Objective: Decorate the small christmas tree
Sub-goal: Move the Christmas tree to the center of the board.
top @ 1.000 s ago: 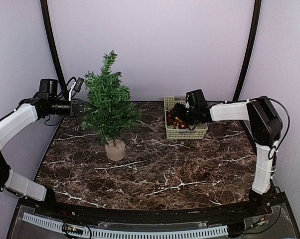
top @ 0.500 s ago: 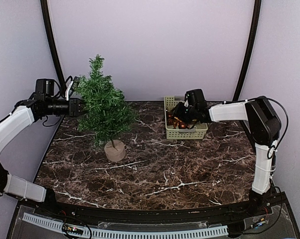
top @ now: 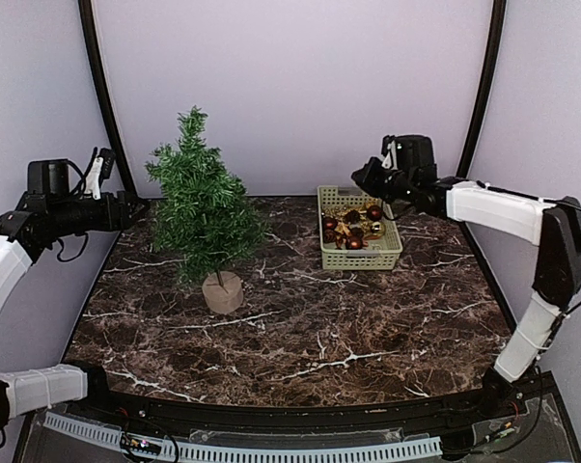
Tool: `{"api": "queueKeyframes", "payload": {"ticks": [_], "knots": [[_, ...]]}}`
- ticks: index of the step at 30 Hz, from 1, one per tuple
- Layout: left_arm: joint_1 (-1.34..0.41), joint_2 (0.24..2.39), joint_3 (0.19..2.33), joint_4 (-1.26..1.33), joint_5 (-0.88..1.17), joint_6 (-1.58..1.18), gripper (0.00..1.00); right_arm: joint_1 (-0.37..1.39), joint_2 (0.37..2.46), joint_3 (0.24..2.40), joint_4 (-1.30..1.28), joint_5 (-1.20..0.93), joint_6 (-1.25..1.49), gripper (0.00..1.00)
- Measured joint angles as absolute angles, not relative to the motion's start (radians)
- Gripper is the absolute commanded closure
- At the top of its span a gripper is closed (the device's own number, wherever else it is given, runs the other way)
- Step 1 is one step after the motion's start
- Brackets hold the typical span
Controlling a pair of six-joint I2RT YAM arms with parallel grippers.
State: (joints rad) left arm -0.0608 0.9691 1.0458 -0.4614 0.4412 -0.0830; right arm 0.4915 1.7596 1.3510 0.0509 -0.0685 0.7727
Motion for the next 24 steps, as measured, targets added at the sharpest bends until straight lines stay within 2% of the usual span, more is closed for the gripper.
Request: {"api": "queueKeyframes", "payload": {"ticks": [6,9,14,18,24], "knots": [[-0.067,0.844,1.016,-0.514,0.432,-0.193,0.31,0.49,1.471,1.341,0.014,-0.025,0.71,1.0],[-0.101,0.818,0.967,-0.527,0.454,-0.261,0.31,0.49,1.409,1.382,-0.062,-0.017,0.688,1.0],[-0.282,0.807,0.888,-0.522,0.446,-0.368,0.31,0.49,1.36,1.419,-0.17,0.007,0.661,1.0],[-0.427,0.741,0.774,-0.474,0.4,-0.432,0.31,0.498,1.29,1.36,-0.215,0.058,0.635,1.0],[-0.599,0.724,0.671,-0.383,0.292,-0.502,0.26,0.604,1.199,1.345,-0.314,0.171,0.558,1.0]]}}
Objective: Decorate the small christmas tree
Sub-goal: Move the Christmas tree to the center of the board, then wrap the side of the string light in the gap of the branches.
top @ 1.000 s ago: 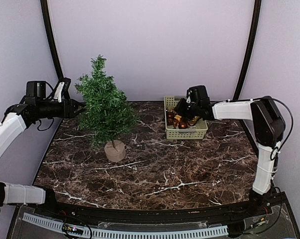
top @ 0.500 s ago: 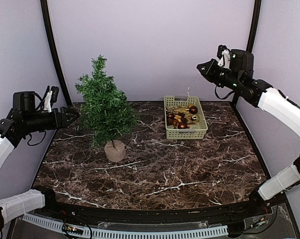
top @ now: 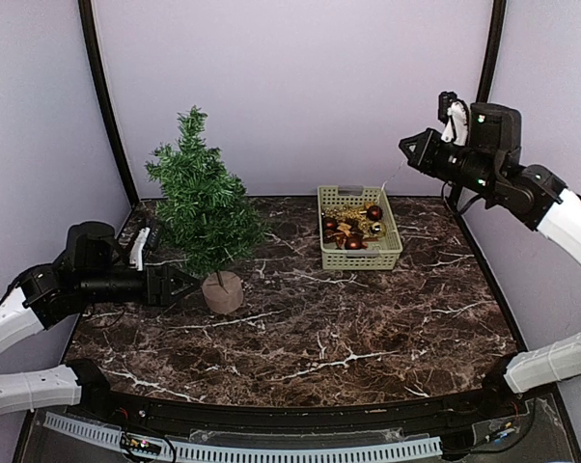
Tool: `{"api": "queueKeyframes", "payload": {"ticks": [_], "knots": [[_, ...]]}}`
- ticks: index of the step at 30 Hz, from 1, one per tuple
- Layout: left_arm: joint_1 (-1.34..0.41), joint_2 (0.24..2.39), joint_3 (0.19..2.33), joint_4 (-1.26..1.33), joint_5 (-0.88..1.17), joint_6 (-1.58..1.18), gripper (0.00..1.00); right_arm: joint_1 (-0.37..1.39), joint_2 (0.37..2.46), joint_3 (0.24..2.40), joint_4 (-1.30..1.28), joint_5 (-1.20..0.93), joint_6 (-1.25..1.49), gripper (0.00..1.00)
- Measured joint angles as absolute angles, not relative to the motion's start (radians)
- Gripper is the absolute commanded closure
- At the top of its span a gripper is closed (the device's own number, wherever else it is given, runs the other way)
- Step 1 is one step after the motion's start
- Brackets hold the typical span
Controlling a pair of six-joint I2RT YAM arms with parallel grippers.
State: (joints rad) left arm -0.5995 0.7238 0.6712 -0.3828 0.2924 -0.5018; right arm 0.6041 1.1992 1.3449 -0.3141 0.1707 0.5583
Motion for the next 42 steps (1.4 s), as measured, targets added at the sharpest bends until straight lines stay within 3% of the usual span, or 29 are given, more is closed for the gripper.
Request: {"api": "queueKeyframes", "payload": {"ticks": [6,10,14,16,19,22,28,35,36,42], "knots": [[-0.645,0.761,0.609,-0.26,0.241,-0.536,0.19,0.622,1.066,1.26,-0.323,0.2,0.588,1.0],[-0.652,0.762,0.588,-0.193,0.22,-0.552,0.18,0.622,1.003,1.054,-0.3,0.201,0.671,0.96],[-0.655,0.749,0.575,-0.134,0.198,-0.567,0.18,0.622,1.03,0.866,-0.315,0.194,0.745,0.39],[-0.655,0.743,0.572,-0.125,0.181,-0.574,0.19,0.624,1.056,0.828,-0.34,0.184,0.759,0.27],[-0.655,0.73,0.564,-0.119,0.154,-0.588,0.24,0.636,1.058,0.813,-0.365,0.175,0.733,0.19],[-0.655,0.717,0.551,-0.116,0.128,-0.598,0.35,0.654,1.005,0.813,-0.354,0.149,0.656,0.18],[-0.655,0.726,0.538,-0.106,0.115,-0.613,0.41,0.706,0.984,0.813,-0.229,-0.016,0.493,0.19],[-0.655,0.736,0.538,-0.105,0.115,-0.624,0.5,0.868,1.278,0.854,-0.008,-0.137,0.364,0.2],[-0.655,0.726,0.533,-0.106,0.113,-0.635,0.52,0.908,1.425,0.895,0.048,-0.158,0.303,0.2],[-0.655,0.712,0.528,-0.107,0.114,-0.645,0.53,0.942,1.595,0.997,0.09,-0.187,0.196,0.2]]}}
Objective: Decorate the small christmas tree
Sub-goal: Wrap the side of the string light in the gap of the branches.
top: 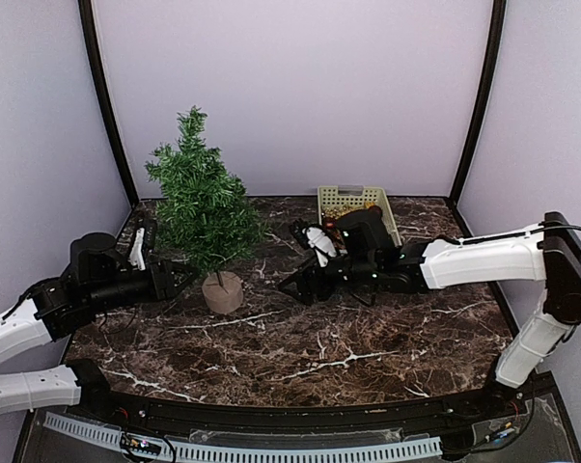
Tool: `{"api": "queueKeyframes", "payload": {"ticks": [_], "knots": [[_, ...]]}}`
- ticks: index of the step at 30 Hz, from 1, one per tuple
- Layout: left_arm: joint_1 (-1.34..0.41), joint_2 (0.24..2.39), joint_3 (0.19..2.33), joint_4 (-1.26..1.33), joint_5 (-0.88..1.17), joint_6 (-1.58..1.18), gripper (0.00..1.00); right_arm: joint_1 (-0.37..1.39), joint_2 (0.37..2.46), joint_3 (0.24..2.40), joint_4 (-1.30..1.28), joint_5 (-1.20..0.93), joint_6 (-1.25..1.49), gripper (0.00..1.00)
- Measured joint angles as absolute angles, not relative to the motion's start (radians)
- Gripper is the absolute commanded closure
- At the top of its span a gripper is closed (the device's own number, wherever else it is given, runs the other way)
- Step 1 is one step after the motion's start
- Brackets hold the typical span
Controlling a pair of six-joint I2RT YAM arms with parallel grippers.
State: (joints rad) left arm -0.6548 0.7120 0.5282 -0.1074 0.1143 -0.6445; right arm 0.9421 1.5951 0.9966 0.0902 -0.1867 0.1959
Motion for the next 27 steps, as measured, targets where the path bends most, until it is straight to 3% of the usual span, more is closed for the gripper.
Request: {"api": "queueKeyframes", "payload": {"ticks": [8,11,14,17,18,27], "knots": [[-0.655,0.702,0.528,-0.131,0.114,-0.661,0.61,0.998,1.787,1.124,0.128,-0.221,0.073,0.25],[-0.655,0.693,0.528,-0.137,0.114,-0.666,0.69,1.016,1.837,1.143,0.131,-0.226,0.045,0.34],[-0.655,0.686,0.528,-0.145,0.114,-0.67,0.79,1.022,1.872,1.148,0.139,-0.222,0.03,0.52],[-0.655,0.686,0.528,-0.155,0.113,-0.677,0.95,1.022,1.887,1.148,0.157,-0.212,0.023,0.9],[-0.655,0.685,0.528,-0.159,0.111,-0.682,0.97,1.022,1.889,1.148,0.165,-0.208,0.028,0.97],[-0.655,0.615,0.528,-0.228,0.02,-0.72,1.0,1.018,1.752,1.077,0.164,-0.171,0.085,1.0]]}}
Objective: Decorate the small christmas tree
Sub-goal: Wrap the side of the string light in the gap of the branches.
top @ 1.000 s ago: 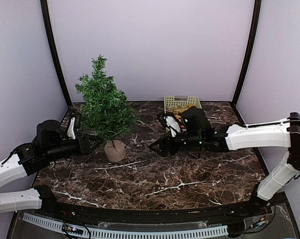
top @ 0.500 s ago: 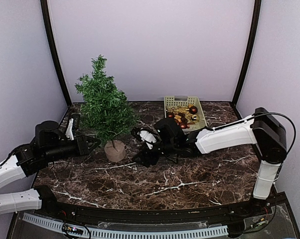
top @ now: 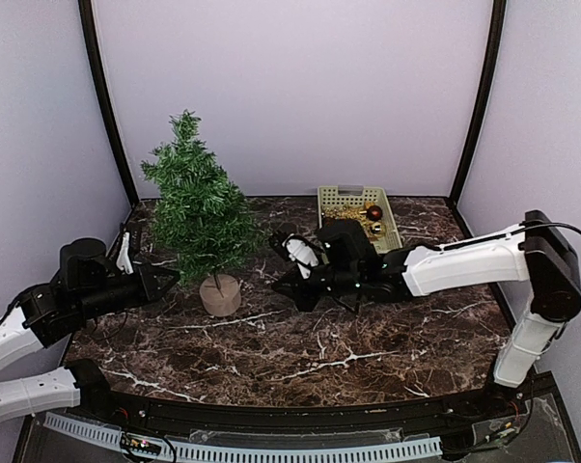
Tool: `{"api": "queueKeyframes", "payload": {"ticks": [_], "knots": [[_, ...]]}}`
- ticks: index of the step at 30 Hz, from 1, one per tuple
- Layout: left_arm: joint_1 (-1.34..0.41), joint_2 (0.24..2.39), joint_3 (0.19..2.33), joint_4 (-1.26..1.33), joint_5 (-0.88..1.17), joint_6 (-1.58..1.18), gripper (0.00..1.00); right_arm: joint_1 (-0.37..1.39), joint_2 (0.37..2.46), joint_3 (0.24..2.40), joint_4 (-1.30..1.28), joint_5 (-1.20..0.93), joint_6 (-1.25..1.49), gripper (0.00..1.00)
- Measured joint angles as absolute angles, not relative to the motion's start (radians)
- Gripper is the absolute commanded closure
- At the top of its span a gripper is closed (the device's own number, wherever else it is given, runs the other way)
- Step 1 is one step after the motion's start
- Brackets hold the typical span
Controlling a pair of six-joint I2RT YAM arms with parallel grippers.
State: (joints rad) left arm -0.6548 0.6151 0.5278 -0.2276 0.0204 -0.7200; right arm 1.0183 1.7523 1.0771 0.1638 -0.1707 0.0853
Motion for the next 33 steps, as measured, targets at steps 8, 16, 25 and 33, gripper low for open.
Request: {"api": "queueKeyframes", "payload": {"ticks": [8,16,25,33], "knots": [[-0.641,0.603,0.53,-0.27,-0.012,-0.713,1.0,1.018,1.512,1.06,0.042,-0.125,0.144,1.0],[-0.535,0.638,0.574,-0.32,0.046,-0.633,1.0,1.018,1.458,1.143,-0.117,-0.089,0.163,1.0],[-0.509,0.688,0.625,-0.339,0.108,-0.541,1.0,1.039,1.471,1.217,-0.182,-0.11,0.163,1.0],[-0.508,0.706,0.64,-0.349,0.111,-0.502,1.0,1.084,1.523,1.22,-0.189,-0.041,0.203,1.0]]}}
